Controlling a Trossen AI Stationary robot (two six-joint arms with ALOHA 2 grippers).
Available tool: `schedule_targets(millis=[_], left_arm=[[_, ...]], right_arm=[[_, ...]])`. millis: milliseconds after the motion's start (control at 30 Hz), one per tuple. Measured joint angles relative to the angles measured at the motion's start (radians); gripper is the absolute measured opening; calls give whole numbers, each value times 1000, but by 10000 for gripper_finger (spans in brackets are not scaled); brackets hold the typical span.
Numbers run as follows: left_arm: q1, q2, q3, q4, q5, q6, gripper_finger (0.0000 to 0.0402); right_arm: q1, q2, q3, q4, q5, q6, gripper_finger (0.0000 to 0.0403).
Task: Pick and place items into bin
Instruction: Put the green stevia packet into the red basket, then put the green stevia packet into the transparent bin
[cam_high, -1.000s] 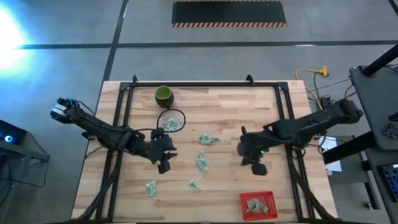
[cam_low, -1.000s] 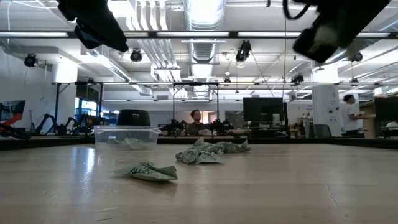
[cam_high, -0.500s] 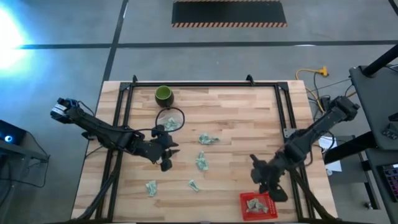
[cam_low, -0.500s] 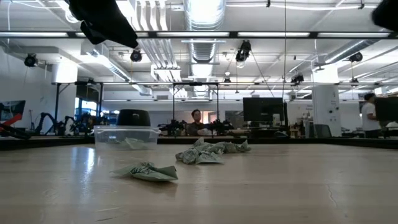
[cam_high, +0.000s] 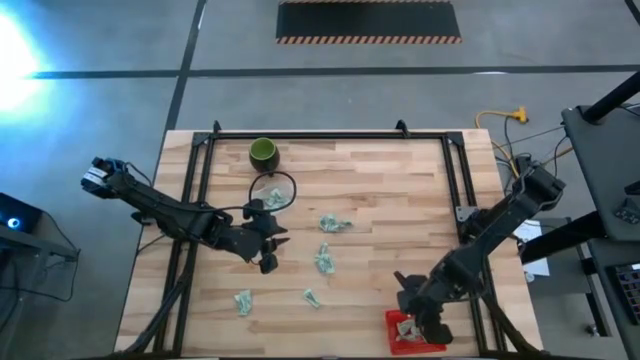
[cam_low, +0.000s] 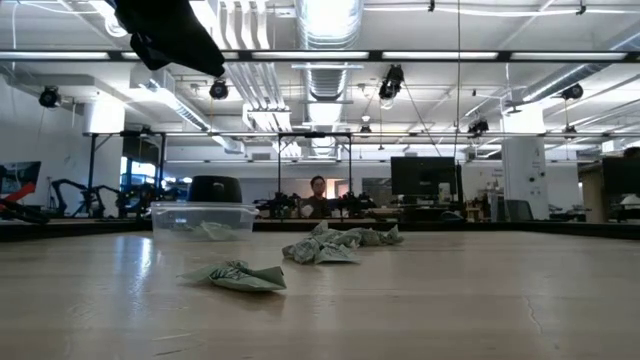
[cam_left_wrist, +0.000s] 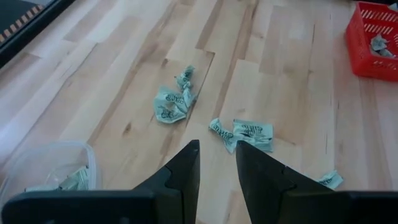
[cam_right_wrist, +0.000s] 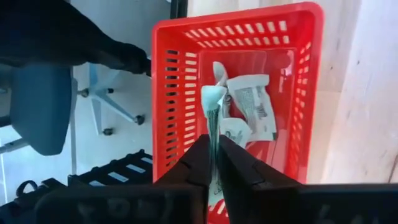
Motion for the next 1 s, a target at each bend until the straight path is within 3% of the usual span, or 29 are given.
schedule_targets(millis=[100, 333, 567, 700, 1000], left_arm=[[0, 0, 0, 0, 54, -6, 87], [-2, 0, 0, -30, 314, -20, 87], [-57, 0, 0, -238, 547, -114, 87], [-123, 0, -1, -315, 571, -165, 87], [-208, 0, -15, -314, 569, -296, 87]], right_arm=[[0, 4, 0, -2, 0, 3, 46], [0, 4, 0, -19, 30, -18, 124], [5, 4, 0, -67, 80, -60, 163], [5, 1, 0, -73, 154, -91, 163], [2, -53, 0, -78, 259, -131, 146]])
